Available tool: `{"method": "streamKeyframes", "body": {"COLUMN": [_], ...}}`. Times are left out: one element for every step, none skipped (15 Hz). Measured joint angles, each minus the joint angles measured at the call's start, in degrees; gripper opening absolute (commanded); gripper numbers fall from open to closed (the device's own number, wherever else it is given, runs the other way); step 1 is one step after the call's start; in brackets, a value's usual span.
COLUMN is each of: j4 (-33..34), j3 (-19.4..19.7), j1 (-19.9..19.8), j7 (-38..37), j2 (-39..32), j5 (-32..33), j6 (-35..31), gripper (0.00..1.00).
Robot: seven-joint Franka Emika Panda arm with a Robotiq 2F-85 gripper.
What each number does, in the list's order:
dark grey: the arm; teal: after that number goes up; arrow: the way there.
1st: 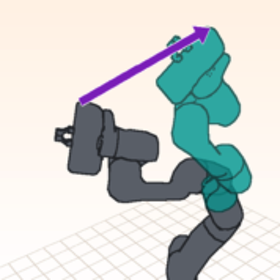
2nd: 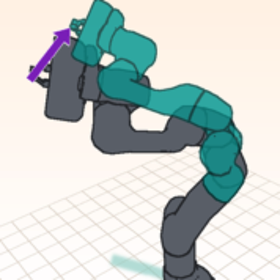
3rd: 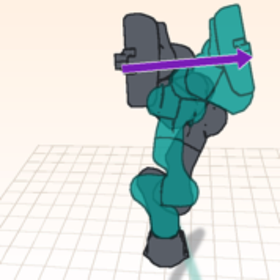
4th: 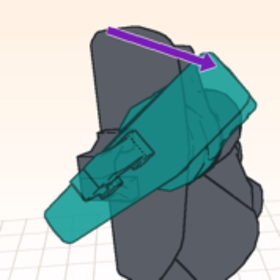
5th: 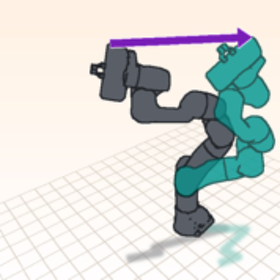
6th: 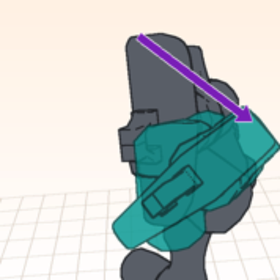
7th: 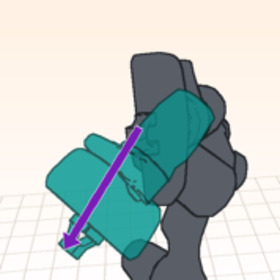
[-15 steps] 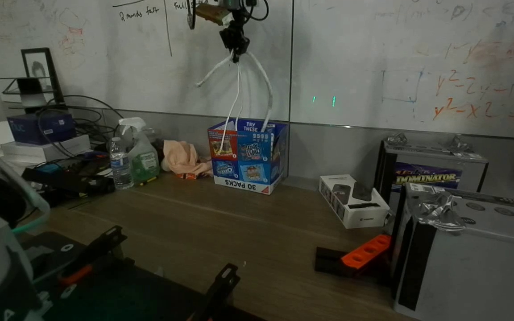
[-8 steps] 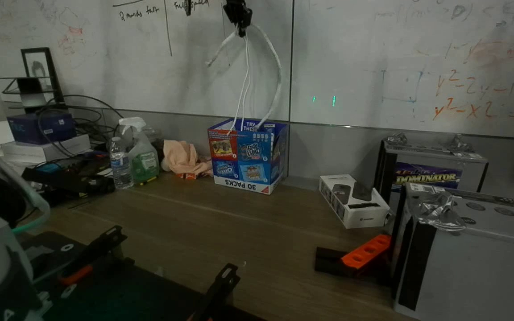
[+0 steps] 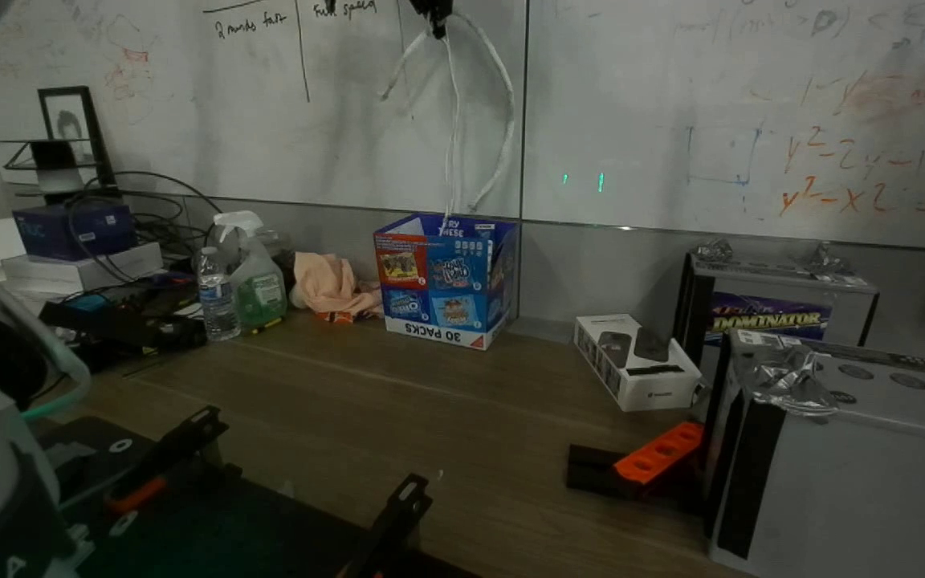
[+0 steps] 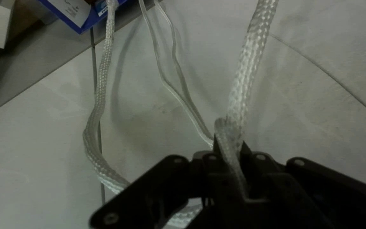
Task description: Pick up the white ropes from the counter and put them in the box
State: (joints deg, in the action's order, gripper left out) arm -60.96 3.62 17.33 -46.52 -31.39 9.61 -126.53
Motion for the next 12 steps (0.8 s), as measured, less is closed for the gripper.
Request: {"method": "streamKeyframes", "body": {"j4": [0.0, -0.1, -0.3, -0.6, -1.0, -1.4, -1.8, -2.3, -2.8, -3.4, -4.0, -4.6], "j3": [0.1, 0.2, 0.3, 0.3, 0.4, 0.4, 0.4, 0.4, 0.4, 0.4, 0.4, 0.4], "j1": [-0.1, -0.3, -0.4, -0.6, -0.8, -1.0, -1.1, -1.3, -1.4, -1.6, -1.6, -1.7], "j7": [0.0, 0.0, 0.0, 0.0, 0.0, 0.0, 0.0, 0.0, 0.0, 0.0, 0.0, 0.0], "j2": [-0.1, -0.3, -0.5, -0.6, -0.7, -0.8, -0.8, -0.7, -0.7, -0.7, -0.7, -0.7], "j5": [0.0, 0.0, 0.0, 0.0, 0.0, 0.0, 0.0, 0.0, 0.0, 0.0, 0.0, 0.0], "j6": [0.3, 0.6, 0.8, 1.1, 1.2, 1.2, 1.2, 1.2, 1.2, 1.2, 1.2, 1.2], "gripper": [0.02, 0.02, 0.02, 0.02, 0.02, 0.02, 0.02, 0.02, 0.02, 0.02, 0.02, 0.02]}}
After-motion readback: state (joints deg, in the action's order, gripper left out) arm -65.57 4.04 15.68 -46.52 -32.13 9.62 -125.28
